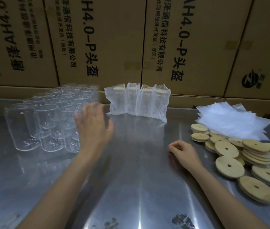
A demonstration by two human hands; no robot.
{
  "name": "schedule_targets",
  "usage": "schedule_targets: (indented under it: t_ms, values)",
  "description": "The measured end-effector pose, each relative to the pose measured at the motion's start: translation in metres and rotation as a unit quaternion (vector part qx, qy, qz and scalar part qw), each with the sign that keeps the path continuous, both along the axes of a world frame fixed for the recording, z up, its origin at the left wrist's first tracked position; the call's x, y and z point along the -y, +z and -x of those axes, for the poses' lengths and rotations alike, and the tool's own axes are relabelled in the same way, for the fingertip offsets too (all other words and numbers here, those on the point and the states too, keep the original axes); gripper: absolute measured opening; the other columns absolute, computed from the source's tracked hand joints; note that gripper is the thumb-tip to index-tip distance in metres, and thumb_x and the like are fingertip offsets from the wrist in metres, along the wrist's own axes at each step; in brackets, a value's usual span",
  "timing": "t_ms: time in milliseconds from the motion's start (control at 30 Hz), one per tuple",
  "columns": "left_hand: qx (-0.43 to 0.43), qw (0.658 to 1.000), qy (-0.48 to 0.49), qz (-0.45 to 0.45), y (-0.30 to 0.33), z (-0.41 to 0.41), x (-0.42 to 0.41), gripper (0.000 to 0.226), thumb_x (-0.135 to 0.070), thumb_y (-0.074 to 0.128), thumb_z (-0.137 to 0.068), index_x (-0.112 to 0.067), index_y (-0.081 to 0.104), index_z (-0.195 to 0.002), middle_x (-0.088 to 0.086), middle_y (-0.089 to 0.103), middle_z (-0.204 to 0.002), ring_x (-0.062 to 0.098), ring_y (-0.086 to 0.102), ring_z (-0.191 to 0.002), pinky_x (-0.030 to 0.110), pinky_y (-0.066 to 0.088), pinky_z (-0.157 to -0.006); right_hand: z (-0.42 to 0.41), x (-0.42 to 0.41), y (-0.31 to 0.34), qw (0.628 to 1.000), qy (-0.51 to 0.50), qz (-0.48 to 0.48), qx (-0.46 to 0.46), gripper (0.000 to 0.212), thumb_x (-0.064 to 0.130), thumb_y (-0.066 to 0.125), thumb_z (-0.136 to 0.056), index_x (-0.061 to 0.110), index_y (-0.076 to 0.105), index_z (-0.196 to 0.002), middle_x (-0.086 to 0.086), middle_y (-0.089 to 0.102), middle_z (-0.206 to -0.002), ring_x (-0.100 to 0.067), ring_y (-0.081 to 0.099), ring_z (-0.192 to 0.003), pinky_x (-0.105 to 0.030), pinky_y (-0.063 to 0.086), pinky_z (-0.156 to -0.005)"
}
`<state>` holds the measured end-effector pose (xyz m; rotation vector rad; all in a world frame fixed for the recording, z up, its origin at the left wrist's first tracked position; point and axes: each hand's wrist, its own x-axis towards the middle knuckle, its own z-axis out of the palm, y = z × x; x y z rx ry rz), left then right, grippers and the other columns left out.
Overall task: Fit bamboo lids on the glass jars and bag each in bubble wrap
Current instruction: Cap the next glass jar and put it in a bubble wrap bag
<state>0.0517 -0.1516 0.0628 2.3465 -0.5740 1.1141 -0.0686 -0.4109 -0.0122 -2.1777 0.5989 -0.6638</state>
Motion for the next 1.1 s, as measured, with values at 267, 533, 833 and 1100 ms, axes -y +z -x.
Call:
schedule_targets:
  t_ms: [267,533,833,1100]
  values:
    - [-0.059,0.991,0.115,-0.033,0.001,-0.04,-0.036,0.062,-0.043,0.064,-0.087,0.001,0.041,-0.124,0.023,0.037,-0.123,0.039,0.032,-0.12,0.058,0.011,-0.113,0.002,-0.001,0.002,1.0,-0.016,-0.003,-0.011,0.01,0.025,0.063,-0.088,0.026,0.068,-0.079,0.01,0.071,-0.083,-0.013,0.064,-0.088,-0.029,0.047,-0.077]
    - [0.036,0.999,0.012,0.01,-0.006,-0.015,-0.018,0.044,-0.03,0.076,-0.08,-0.001,0.049,-0.099,0.021,0.041,-0.1,0.026,0.027,-0.09,0.045,0.033,-0.079,0.009,-0.011,0.01,0.996,0.014,-0.023,0.081,0.006,0.022,0.067,-0.088,0.023,0.066,-0.083,0.008,0.068,-0.082,-0.012,0.063,-0.082,-0.022,0.045,-0.07]
    - [0.107,0.958,-0.261,0.051,-0.003,0.064,0.055,0.035,-0.045,0.057,-0.084,-0.014,0.044,-0.096,0.006,0.04,-0.093,0.015,0.031,-0.089,0.023,0.029,-0.083,0.015,-0.074,0.022,0.972,0.214,0.026,0.088,0.106,0.063,0.08,-0.056,0.039,0.023,-0.141,0.02,0.043,-0.138,0.011,0.041,-0.124,-0.017,0.038,-0.102]
    - [-0.074,0.896,-0.416,0.135,-0.012,0.076,0.09,0.072,-0.057,0.062,-0.074,-0.04,0.026,-0.133,-0.016,0.019,-0.128,0.002,0.024,-0.126,-0.001,0.017,-0.101,0.016,-0.063,0.024,0.973,0.123,-0.031,0.193,0.1,0.04,0.083,-0.055,0.024,0.03,-0.139,0.019,0.05,-0.121,0.004,0.053,-0.114,-0.044,0.052,-0.094]
